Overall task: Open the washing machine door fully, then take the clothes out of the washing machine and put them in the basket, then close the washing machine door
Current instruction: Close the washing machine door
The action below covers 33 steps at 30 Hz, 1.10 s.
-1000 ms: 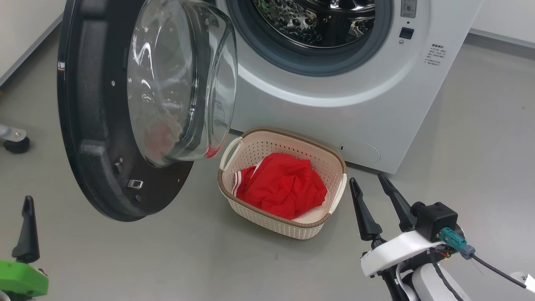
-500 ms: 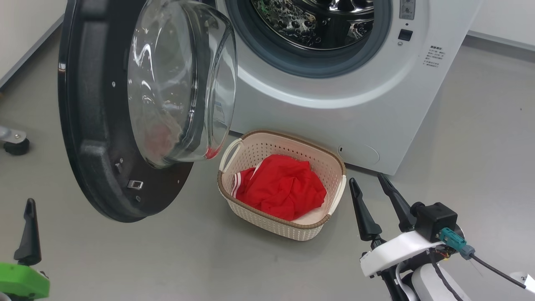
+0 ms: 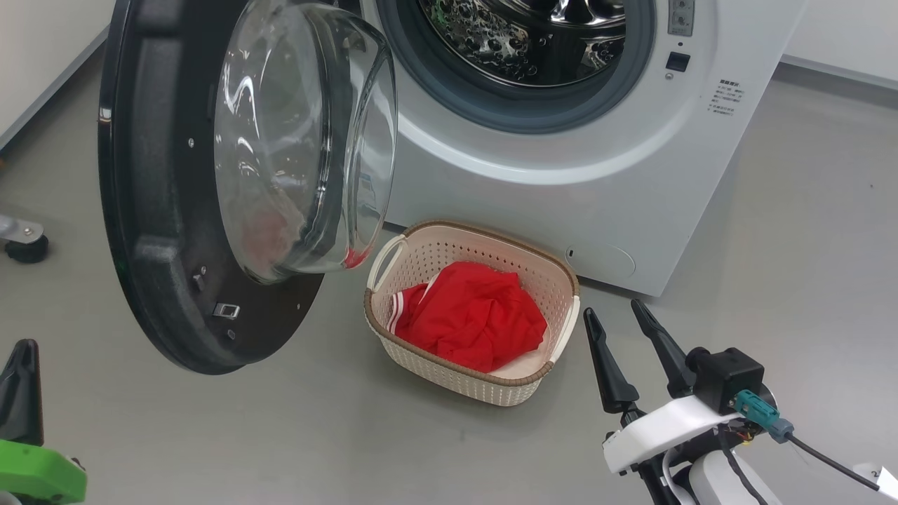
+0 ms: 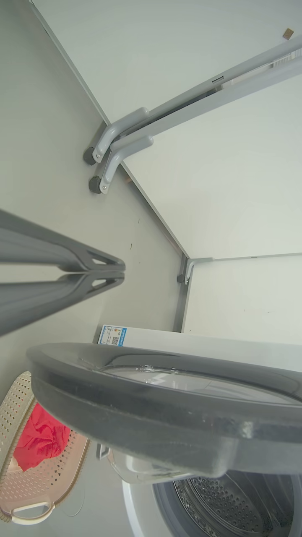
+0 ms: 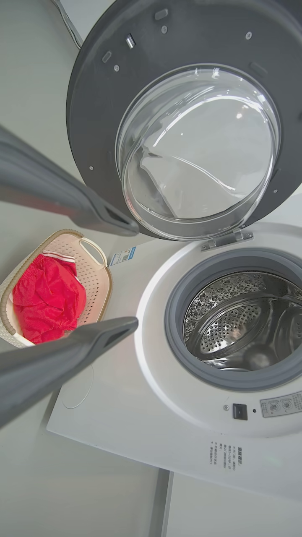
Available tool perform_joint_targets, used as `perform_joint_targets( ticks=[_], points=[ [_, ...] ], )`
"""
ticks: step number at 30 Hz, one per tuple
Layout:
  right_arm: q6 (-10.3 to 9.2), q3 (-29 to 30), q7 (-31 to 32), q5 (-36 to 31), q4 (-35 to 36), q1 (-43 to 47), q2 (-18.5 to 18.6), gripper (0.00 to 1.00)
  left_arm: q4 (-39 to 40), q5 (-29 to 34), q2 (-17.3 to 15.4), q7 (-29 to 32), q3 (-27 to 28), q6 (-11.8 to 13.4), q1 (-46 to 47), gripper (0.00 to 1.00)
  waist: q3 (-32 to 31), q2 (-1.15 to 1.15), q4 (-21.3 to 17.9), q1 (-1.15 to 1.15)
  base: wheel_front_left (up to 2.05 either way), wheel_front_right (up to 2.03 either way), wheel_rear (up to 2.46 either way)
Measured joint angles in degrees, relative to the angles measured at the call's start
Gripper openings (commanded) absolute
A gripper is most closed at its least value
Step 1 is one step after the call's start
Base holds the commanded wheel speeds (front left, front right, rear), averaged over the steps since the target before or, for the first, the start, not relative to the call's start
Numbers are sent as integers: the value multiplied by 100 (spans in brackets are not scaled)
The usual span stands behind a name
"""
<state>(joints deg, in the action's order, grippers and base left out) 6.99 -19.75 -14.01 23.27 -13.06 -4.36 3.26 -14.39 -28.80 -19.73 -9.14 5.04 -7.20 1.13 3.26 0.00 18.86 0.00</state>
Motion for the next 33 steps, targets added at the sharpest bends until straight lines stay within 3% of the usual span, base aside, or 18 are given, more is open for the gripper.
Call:
perform_joint_targets(
  ticks=[10, 21, 33],
  points=[
    [0, -5, -1, 0, 4, 5, -2, 100, 36, -299, -170, 212, -66, 0, 57, 0, 42, 0, 5, 0, 0, 0, 0],
    [0, -36, -1, 0, 41, -1, -5, 100, 160, -1210, -342, 870, 67, -1, 609, 0, 170, 0, -23, 0, 0, 0, 0],
    [0, -34, -1, -1, 62, -103, -4, 100, 47, -2649, 38, 1726, 497, 16, 1248, 0, 354, 0, -134, 0, 0, 0, 0]
  ],
)
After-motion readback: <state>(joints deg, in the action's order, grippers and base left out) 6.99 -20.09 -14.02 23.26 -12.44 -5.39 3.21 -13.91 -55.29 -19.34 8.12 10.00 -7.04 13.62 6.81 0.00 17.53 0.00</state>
